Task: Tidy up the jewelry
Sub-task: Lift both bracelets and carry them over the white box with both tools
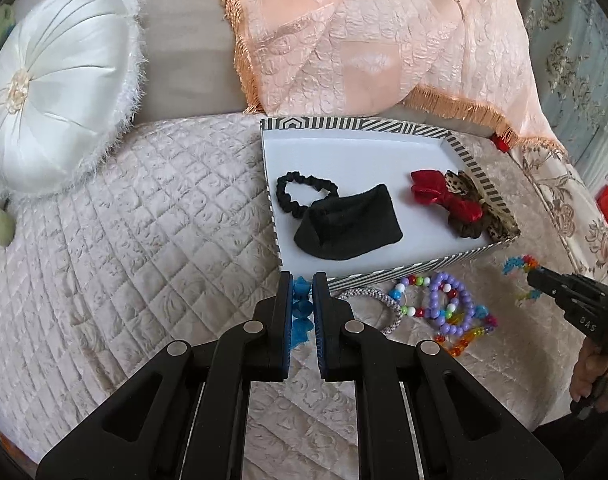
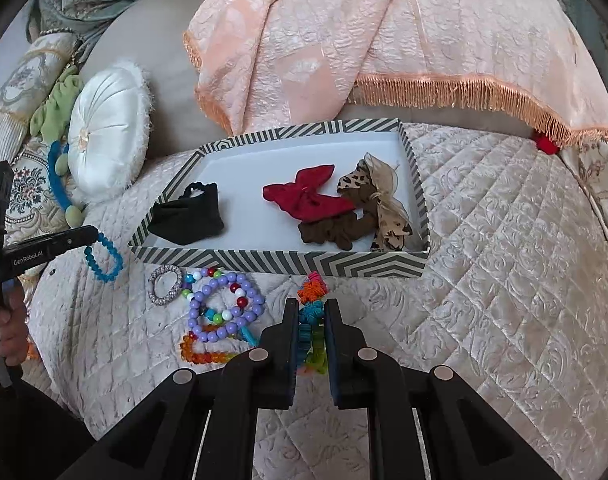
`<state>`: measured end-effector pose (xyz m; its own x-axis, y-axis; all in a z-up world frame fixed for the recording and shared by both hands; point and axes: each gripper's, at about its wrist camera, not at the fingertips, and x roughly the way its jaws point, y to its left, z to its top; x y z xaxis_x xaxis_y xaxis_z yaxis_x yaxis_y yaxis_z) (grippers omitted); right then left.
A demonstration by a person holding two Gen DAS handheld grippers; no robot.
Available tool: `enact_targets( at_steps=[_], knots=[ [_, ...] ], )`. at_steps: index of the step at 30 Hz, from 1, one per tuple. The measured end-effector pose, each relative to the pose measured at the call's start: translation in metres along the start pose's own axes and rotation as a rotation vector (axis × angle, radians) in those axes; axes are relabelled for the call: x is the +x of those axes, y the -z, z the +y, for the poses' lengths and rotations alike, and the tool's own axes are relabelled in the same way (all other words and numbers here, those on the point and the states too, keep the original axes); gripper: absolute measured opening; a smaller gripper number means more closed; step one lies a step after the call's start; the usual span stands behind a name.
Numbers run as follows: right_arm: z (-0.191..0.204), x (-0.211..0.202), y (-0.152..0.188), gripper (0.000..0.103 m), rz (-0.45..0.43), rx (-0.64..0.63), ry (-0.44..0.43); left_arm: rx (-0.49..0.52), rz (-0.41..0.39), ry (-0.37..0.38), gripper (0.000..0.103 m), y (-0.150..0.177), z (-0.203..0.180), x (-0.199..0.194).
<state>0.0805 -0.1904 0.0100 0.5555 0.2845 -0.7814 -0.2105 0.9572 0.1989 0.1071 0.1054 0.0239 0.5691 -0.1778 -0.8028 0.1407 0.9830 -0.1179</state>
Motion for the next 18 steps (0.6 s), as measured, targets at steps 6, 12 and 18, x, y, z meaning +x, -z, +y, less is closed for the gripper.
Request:
enact_targets(
  at_steps=[6, 12, 18],
  knots=[
    [0.006, 0.0028, 0.0013, 0.011, 0.008, -0.024, 0.003, 0.022, 0.004, -0.04, 0.008, 0.0022, -0.0081, 0.0044],
    [0.009, 0.0057, 0.004, 0.011, 0.019, -0.043, 0.021, 0.035, 0.005, -0.058, 0.008, 0.0037, -0.0083, 0.0072],
    [0.0106, 0.0065, 0.0043, 0.011, 0.018, -0.052, 0.044, 0.032, 0.007, -0.063, 0.008, 0.0037, -0.0058, 0.0081]
  ],
)
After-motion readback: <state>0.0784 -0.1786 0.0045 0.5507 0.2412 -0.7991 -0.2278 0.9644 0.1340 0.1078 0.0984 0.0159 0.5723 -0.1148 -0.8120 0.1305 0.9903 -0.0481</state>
